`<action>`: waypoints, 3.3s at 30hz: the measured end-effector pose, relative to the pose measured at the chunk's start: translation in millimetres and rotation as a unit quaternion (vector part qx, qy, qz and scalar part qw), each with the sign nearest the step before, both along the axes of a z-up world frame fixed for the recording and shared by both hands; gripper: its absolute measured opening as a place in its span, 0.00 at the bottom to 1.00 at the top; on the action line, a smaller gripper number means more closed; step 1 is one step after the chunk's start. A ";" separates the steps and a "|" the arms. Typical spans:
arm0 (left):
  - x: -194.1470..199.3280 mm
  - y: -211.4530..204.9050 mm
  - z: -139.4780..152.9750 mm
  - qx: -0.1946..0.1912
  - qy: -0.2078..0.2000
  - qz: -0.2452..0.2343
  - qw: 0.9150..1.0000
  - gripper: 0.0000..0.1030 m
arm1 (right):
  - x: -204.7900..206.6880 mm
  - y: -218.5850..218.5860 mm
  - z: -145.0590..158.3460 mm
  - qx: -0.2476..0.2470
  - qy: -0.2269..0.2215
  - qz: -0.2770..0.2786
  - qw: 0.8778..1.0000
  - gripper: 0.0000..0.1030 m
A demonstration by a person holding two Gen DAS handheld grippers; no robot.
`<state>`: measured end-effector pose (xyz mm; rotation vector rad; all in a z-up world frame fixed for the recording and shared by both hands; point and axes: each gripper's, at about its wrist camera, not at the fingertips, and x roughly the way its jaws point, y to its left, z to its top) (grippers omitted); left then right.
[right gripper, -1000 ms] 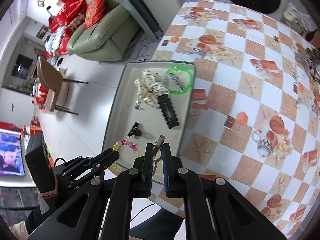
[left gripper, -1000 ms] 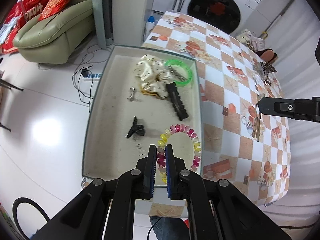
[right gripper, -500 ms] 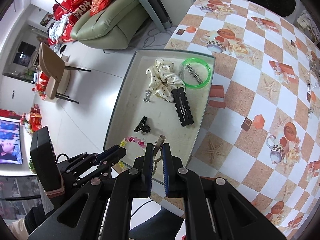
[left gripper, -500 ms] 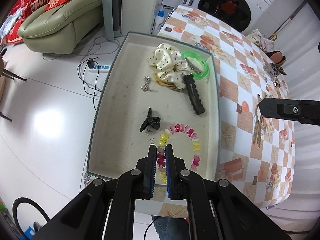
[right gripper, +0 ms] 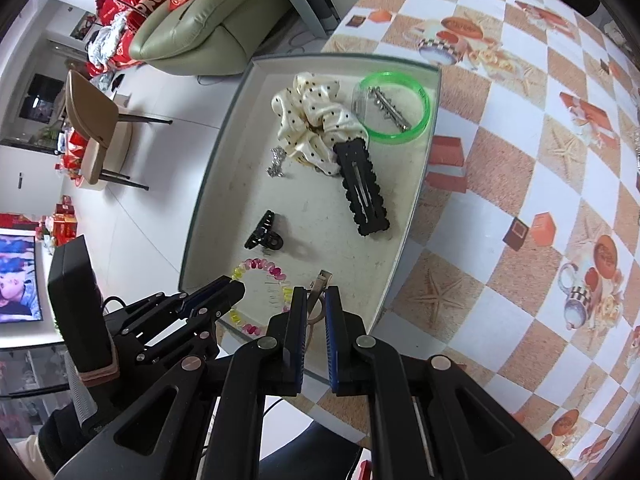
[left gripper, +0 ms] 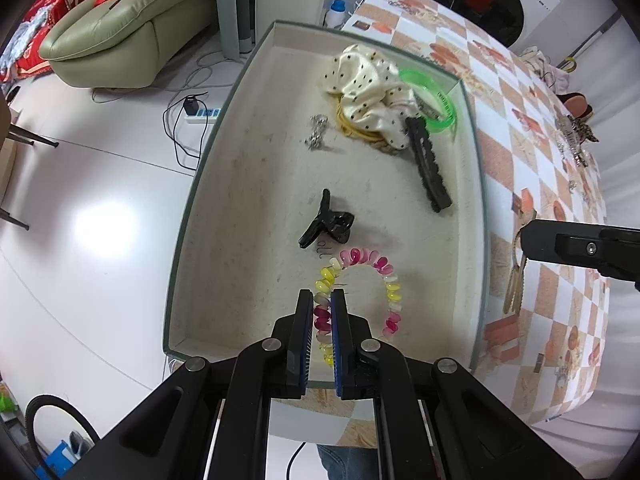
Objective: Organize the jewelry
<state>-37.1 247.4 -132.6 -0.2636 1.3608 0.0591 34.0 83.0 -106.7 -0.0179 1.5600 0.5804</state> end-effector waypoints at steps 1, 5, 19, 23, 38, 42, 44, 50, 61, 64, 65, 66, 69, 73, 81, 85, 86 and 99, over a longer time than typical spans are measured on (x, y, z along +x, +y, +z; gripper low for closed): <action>0.6 -0.6 -2.0 0.001 0.001 0.001 1.000 0.13 | 0.4 1.1 -3.6 -0.001 0.002 0.001 1.000 0.09; 1.5 0.6 -8.8 0.010 0.005 0.005 1.000 0.13 | 2.4 7.8 -20.1 -0.009 0.006 0.008 1.000 0.09; 8.8 -2.6 -21.5 0.050 0.005 -0.005 0.999 0.13 | 11.6 21.7 -65.9 -0.032 0.013 0.007 0.999 0.09; 9.9 -3.7 -24.8 0.056 0.009 -0.008 0.998 0.13 | 14.1 23.9 -74.7 -0.041 0.011 0.005 0.999 0.09; 15.0 -10.5 -28.5 0.078 0.018 -0.014 0.997 0.13 | 11.5 33.6 -84.7 -0.054 0.000 0.016 0.998 0.10; 15.2 -11.9 -27.9 0.079 0.022 -0.011 0.997 0.13 | 11.9 33.1 -84.3 -0.045 0.008 0.015 0.999 0.17; 15.4 -12.3 -27.6 0.079 0.022 -0.012 0.997 0.13 | 12.0 34.2 -83.6 -0.044 0.008 0.015 0.999 0.27; 14.8 -12.3 -22.4 0.076 0.023 -0.014 0.997 0.13 | 15.3 28.8 -65.9 -0.026 0.000 -0.002 1.000 0.35; 12.5 -17.4 -0.7 0.072 0.011 -0.021 0.997 0.13 | 12.4 -0.4 -14.6 0.000 -0.028 -0.030 0.999 0.36; 12.8 -18.2 6.8 0.079 0.007 -0.020 0.997 0.92 | 7.7 -11.5 -6.4 0.000 -0.029 -0.038 0.999 0.36; 11.1 -17.7 10.7 0.090 -0.002 -0.016 0.996 1.00 | 6.7 -16.4 -3.8 0.000 -0.029 -0.041 0.999 0.36; 8.8 -17.0 15.8 0.096 -0.013 -0.016 0.995 1.00 | 6.1 -19.0 -1.8 0.000 -0.029 -0.043 0.999 0.36; 8.8 -18.3 24.6 0.092 -0.018 -0.019 0.995 1.00 | 2.1 -24.7 4.5 -0.002 -0.032 -0.046 0.998 0.36; 9.1 -21.4 36.8 0.108 -0.022 -0.025 0.994 1.00 | -0.6 -27.1 11.2 -0.005 -0.034 -0.048 0.998 0.40; 3.1 -25.4 67.6 0.121 -0.038 -0.026 0.992 1.00 | -10.4 -31.6 29.1 -0.024 -0.041 -0.034 0.998 0.59; 2.0 -27.0 85.9 0.134 -0.049 -0.027 0.989 1.00 | -16.3 -27.9 41.8 -0.048 -0.058 -0.009 0.997 0.74; 2.4 -27.6 90.6 0.137 -0.050 -0.029 0.989 1.00 | -18.2 -26.8 47.4 -0.051 -0.064 -0.004 0.997 0.78; 3.0 -24.6 141.8 0.103 -0.059 -0.029 0.993 1.00 | -24.4 -23.9 106.8 -0.061 -0.135 -0.007 0.989 0.91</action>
